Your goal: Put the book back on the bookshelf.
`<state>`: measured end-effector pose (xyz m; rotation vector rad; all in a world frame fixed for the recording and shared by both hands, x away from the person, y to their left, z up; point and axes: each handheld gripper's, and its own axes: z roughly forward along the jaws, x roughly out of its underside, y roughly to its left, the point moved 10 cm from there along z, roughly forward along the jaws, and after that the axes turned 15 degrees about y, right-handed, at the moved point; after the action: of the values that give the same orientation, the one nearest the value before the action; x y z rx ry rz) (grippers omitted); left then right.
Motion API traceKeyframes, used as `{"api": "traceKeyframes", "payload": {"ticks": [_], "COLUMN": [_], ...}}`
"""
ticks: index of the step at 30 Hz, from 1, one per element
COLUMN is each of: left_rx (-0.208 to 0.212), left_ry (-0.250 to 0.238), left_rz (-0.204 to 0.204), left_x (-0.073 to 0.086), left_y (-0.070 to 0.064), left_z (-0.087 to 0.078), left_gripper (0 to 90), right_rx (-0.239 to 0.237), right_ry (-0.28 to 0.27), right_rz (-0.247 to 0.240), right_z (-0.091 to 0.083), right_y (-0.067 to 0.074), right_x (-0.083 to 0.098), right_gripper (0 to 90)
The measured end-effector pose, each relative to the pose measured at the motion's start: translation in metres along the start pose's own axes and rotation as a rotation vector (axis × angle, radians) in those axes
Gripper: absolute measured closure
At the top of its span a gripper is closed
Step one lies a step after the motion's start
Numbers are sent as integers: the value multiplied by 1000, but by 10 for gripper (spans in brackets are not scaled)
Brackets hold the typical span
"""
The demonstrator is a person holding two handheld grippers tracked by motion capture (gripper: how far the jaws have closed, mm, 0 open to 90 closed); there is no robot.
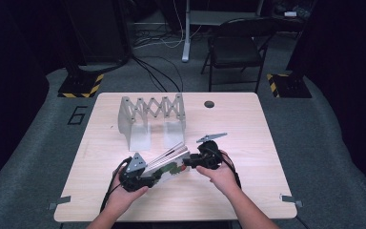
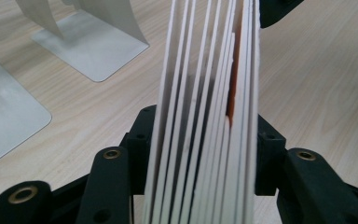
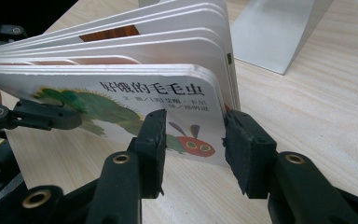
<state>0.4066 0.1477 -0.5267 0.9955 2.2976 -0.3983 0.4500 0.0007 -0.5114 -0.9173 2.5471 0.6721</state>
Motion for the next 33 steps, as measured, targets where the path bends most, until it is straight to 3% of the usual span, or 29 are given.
{"api": "traceKeyframes", "payload": {"ticks": [7, 10, 14, 15, 33], "left_rx": [3, 3, 3, 7, 26], "left_ry": [7, 10, 12, 13, 46], "left_rz": [-1, 10, 30, 33, 77], "left_x": [-1, -1, 0, 0, 2], "left_y": [-3, -3, -5, -5, -11], "left_z": [0, 0, 0, 0, -1], "left_gripper": [586, 609, 641, 647, 744], "right_rx": [0, -6, -5, -10, -16], "right_ry": [-12, -4, -15, -7, -5], "right_rz": [-2, 16, 5, 23, 24], "right_z": [1, 1, 2, 2, 5], "right_y": [-1, 0, -1, 0, 0], "right_x": [-2, -2, -4, -3, -3], "right_gripper": [587, 586, 584, 583, 577]}}
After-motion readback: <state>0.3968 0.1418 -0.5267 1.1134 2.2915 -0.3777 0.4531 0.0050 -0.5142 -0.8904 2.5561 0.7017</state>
